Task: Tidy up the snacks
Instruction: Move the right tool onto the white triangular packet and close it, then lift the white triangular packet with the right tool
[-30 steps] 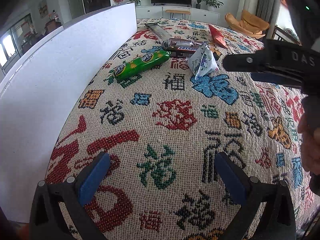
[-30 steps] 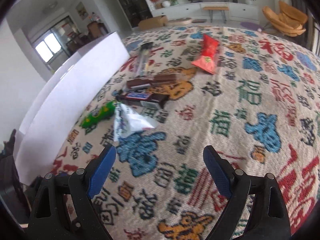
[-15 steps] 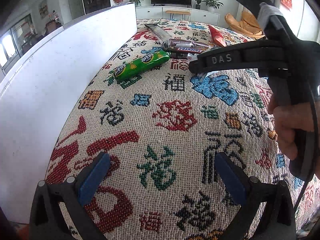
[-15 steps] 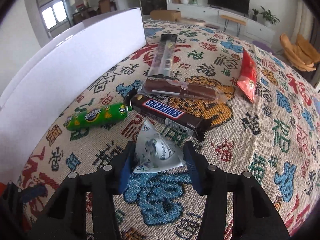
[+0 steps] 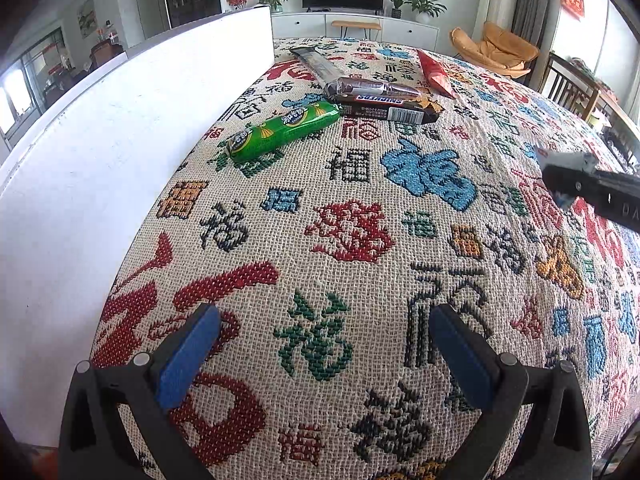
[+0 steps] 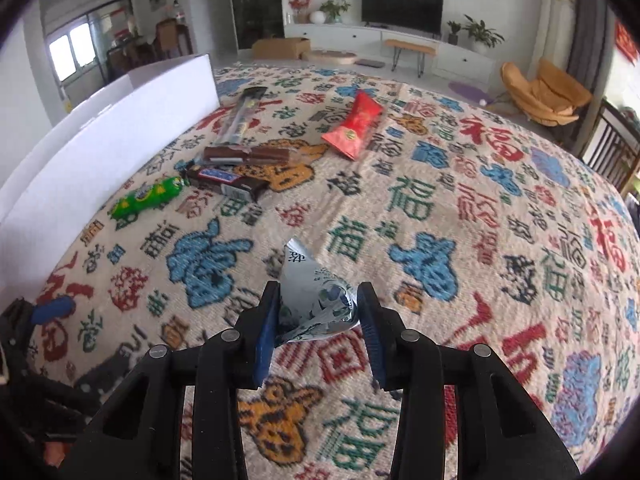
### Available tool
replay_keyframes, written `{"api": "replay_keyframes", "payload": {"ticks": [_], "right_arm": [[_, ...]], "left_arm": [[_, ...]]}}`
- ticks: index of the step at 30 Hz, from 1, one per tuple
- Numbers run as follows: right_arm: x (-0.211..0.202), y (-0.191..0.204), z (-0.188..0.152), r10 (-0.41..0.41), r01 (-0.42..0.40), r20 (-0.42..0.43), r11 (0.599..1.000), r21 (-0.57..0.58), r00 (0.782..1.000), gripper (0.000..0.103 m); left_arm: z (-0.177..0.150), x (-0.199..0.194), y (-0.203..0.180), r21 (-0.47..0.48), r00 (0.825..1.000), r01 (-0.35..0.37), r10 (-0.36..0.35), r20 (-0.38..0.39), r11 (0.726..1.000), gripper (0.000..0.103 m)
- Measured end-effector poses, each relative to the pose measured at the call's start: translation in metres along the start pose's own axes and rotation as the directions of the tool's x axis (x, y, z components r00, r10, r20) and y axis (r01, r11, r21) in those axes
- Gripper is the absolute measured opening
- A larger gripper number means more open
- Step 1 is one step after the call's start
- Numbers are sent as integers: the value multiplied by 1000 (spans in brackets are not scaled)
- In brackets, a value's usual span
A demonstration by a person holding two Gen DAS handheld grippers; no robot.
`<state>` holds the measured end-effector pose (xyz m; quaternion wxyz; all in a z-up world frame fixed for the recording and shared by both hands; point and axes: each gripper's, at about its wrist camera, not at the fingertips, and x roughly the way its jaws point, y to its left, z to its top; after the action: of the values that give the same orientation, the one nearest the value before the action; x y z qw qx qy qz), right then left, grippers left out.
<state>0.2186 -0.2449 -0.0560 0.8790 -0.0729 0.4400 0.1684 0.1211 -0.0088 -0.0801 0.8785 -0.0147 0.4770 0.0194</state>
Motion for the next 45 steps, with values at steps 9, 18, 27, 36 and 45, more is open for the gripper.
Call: {"api": "replay_keyframes", "payload": {"ticks": [9,18,27,36,45], "right_arm": [[18,-26,-27,-18,17,16,997,74,1000,69],[20,-20,-27,-50,49,5,997,61,999,82],[21,-21,-27,-54,54,4,997,64,999,83],[21,-21,-27,-56,56,4,996,62,998,83],[21,-21,-27,-56,55,4,996,63,998,83]], "left_arm": [[1,1,0,1,1000,0,0,0,1000,103],[1,0,0,1,1000,0,0,-1,1000,103],[3,2,-1,0,1000,-2,2,-13,1000,103],[2,1,0,2,1000,-1,1,-19,1000,103],[41,-28,21,22,969,242,-243,49,970,103]]}}
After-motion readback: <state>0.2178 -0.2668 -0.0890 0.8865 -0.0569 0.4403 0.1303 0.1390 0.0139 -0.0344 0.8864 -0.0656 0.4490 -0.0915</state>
